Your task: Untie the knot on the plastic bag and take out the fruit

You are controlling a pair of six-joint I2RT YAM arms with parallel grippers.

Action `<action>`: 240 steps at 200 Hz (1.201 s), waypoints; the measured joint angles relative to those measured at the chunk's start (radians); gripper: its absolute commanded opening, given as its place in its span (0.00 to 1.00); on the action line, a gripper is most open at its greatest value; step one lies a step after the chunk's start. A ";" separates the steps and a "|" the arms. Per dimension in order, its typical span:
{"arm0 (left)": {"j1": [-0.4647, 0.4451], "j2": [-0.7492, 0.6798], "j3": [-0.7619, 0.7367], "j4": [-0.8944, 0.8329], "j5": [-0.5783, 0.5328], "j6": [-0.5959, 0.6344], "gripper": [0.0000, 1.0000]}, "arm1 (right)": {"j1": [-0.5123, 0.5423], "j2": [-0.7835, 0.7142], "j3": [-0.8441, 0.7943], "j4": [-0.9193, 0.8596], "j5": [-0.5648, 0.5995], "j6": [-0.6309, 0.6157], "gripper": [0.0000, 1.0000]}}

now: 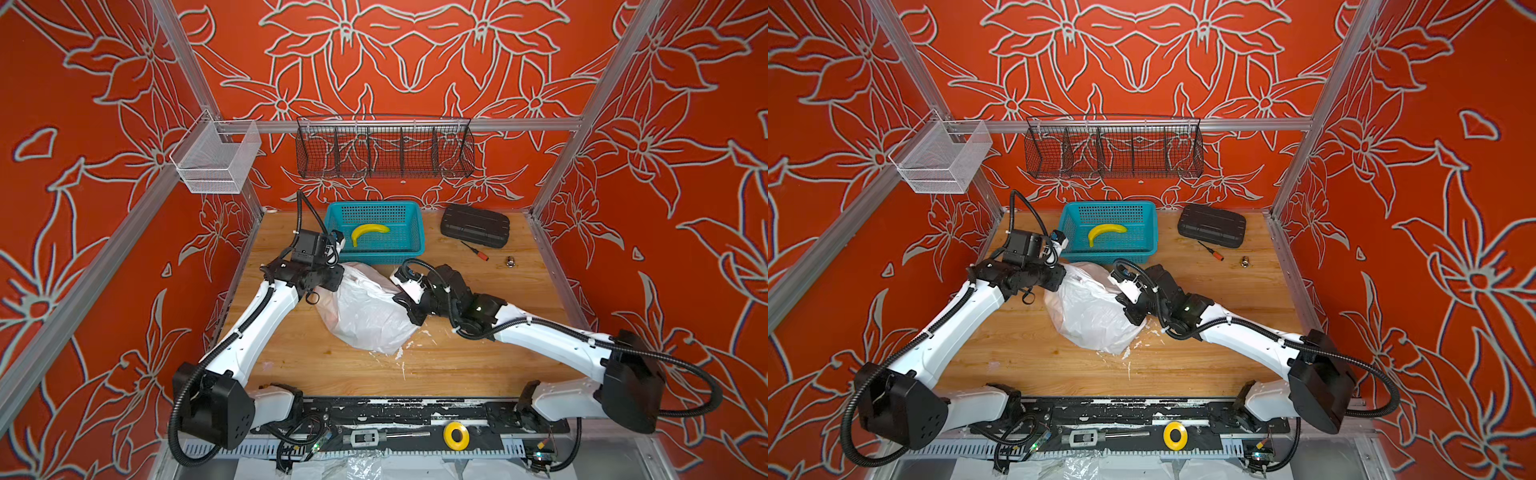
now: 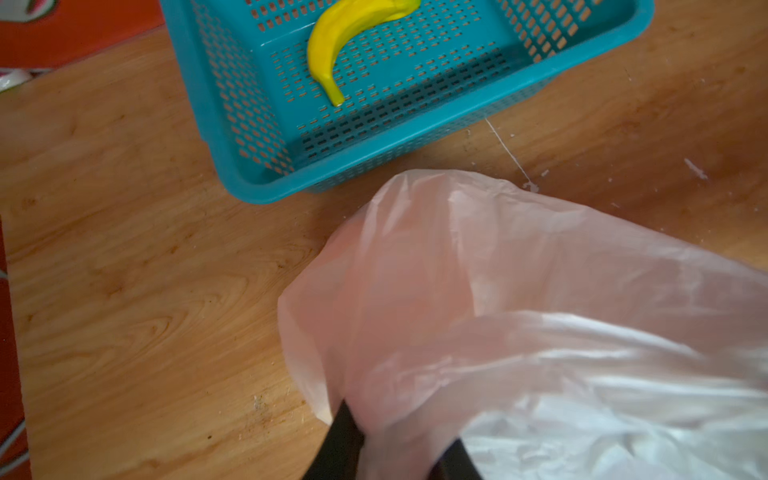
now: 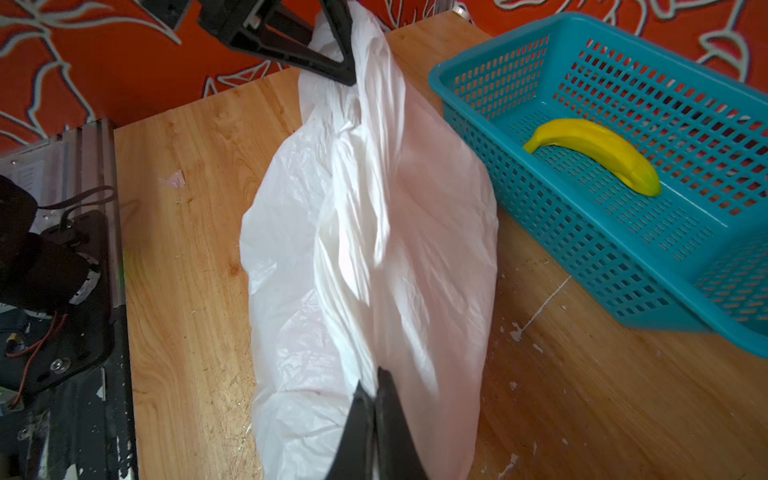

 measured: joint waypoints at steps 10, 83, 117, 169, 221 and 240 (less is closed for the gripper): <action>0.017 0.000 0.014 -0.004 -0.008 -0.042 0.22 | 0.000 -0.018 -0.024 0.016 0.000 0.012 0.06; 0.092 -0.006 0.068 -0.006 0.037 -0.255 0.59 | -0.006 -0.129 -0.206 0.101 -0.158 0.052 0.38; 0.093 -0.075 0.055 -0.008 0.072 -0.323 0.61 | -0.006 -0.193 -0.206 0.106 -0.172 0.056 0.61; 0.093 -0.237 0.011 -0.037 0.153 -0.531 0.60 | -0.043 -0.188 -0.023 0.062 -0.114 0.090 0.73; 0.079 -0.373 -0.137 -0.044 0.220 -0.757 0.63 | -0.079 0.044 0.311 -0.074 -0.134 0.106 0.72; 0.055 -0.388 -0.174 -0.031 0.227 -0.814 0.63 | -0.079 0.119 0.363 -0.130 -0.158 0.107 0.71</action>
